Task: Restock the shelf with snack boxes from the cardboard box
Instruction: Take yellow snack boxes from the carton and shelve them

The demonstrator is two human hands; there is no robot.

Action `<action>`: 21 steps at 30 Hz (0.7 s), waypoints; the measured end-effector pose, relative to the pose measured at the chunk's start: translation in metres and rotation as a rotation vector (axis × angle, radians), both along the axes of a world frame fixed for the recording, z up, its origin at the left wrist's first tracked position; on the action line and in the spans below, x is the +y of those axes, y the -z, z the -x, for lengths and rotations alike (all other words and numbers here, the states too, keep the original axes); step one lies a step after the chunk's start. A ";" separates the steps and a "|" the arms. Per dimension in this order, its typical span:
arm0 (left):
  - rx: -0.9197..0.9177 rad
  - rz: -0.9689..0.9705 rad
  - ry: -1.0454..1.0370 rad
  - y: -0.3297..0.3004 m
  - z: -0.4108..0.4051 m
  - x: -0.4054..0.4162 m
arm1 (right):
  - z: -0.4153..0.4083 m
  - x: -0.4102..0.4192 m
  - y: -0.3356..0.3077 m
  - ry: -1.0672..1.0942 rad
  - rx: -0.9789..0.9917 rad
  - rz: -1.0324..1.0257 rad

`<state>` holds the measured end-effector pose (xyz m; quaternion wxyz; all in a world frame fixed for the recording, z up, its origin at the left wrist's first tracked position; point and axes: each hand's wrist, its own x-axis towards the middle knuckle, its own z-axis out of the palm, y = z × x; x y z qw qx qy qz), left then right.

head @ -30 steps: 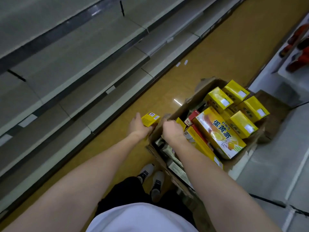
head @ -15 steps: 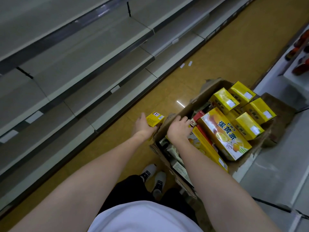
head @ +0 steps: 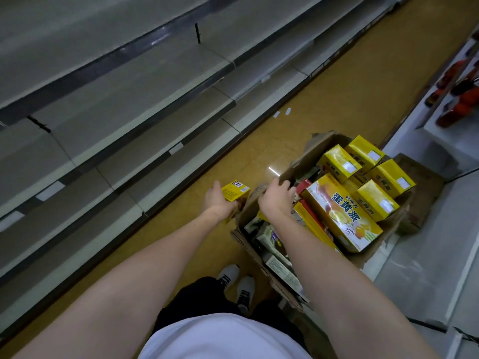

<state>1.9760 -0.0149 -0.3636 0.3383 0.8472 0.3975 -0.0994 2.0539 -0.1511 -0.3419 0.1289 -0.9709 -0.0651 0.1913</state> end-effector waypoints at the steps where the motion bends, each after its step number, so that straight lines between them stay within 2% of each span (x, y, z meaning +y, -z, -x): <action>1: 0.001 0.020 -0.020 -0.002 -0.001 0.002 | -0.003 -0.001 -0.006 0.020 -0.015 -0.017; 6: -0.032 0.058 -0.115 -0.011 -0.005 0.015 | -0.023 -0.002 -0.035 0.018 -0.027 -0.083; 12: -0.151 0.154 -0.294 -0.028 0.002 0.037 | -0.020 0.031 -0.069 -0.151 -0.002 -0.220; 17: -0.240 0.143 -0.447 -0.043 0.040 0.074 | -0.005 0.070 -0.075 -0.130 0.064 -0.400; 21: -0.309 0.199 -0.540 -0.051 0.081 0.109 | 0.016 0.107 -0.082 -0.150 0.149 -0.403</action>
